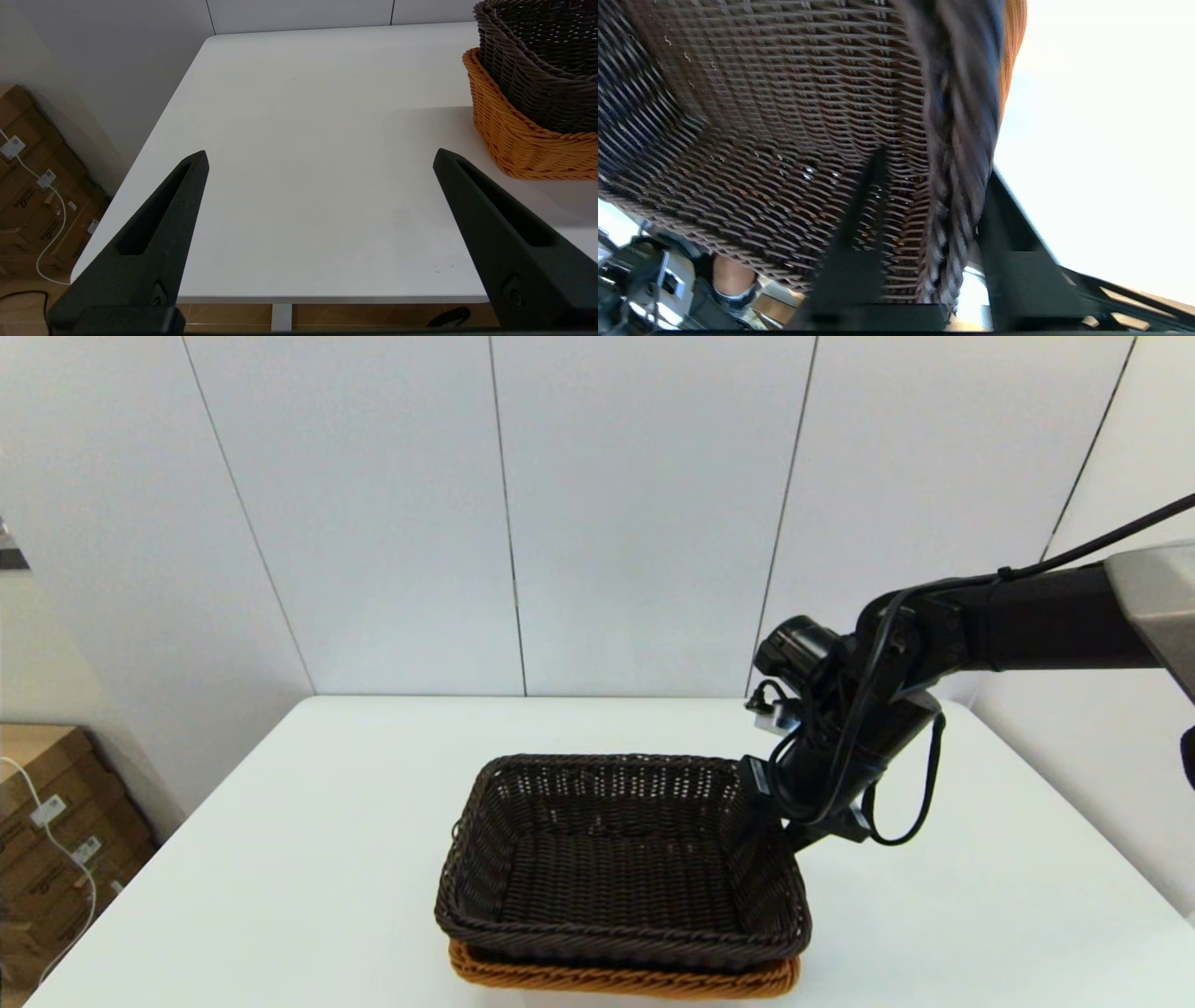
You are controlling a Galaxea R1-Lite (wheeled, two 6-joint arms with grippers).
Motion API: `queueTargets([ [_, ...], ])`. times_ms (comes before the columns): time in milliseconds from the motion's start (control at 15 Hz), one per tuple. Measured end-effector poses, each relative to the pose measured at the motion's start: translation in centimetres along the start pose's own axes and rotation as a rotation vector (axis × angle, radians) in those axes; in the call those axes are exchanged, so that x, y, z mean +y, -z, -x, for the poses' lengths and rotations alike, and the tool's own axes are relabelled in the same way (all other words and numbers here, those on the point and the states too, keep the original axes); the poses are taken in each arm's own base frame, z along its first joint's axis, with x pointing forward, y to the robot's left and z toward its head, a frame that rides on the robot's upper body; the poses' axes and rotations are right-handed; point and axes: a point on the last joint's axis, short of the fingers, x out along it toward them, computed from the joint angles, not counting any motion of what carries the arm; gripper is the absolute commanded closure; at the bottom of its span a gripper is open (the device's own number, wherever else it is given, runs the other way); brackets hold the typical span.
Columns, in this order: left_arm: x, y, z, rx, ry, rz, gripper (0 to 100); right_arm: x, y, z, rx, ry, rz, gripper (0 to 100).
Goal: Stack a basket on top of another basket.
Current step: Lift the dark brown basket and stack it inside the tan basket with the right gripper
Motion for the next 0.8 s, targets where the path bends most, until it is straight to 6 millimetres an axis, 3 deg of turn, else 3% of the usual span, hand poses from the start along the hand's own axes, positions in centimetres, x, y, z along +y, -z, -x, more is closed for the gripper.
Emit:
queueTargets([
  [400,0.0,0.0,0.0,0.000,0.001,0.000,0,0.1,0.1,0.4,-0.014,-0.006,0.003,0],
  [800,0.0,0.0,0.0,0.000,0.001,0.000,0,0.4,0.4,3.9,-0.121,-0.059,0.032,0],
])
